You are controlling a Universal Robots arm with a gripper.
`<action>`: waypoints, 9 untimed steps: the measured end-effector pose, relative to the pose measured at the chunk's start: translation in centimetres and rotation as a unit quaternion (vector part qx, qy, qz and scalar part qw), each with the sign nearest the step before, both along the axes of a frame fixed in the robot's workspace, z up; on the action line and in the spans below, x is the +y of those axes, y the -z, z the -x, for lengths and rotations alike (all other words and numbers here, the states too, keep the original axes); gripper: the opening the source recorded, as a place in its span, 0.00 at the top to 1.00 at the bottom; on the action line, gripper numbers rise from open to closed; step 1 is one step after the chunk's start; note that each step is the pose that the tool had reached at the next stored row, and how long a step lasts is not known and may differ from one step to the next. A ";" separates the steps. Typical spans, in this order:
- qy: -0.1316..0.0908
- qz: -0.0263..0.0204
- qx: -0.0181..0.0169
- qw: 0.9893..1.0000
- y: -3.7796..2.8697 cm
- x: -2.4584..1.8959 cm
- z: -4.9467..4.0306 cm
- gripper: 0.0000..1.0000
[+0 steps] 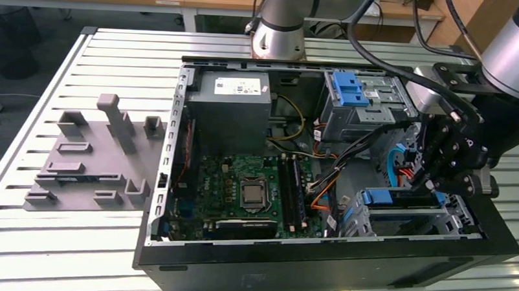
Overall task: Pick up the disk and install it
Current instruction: 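Insert the first disk wire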
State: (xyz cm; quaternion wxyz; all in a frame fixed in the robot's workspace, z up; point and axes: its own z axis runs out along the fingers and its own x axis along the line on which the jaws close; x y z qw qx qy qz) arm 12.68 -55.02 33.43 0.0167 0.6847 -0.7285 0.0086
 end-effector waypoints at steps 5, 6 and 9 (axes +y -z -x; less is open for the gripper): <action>0.000 0.000 0.000 1.000 0.10 -0.01 -0.05 0.84; 0.000 0.000 0.000 1.000 0.11 -0.01 -0.05 0.84; 0.000 0.000 0.000 1.000 0.17 -0.01 -0.05 0.84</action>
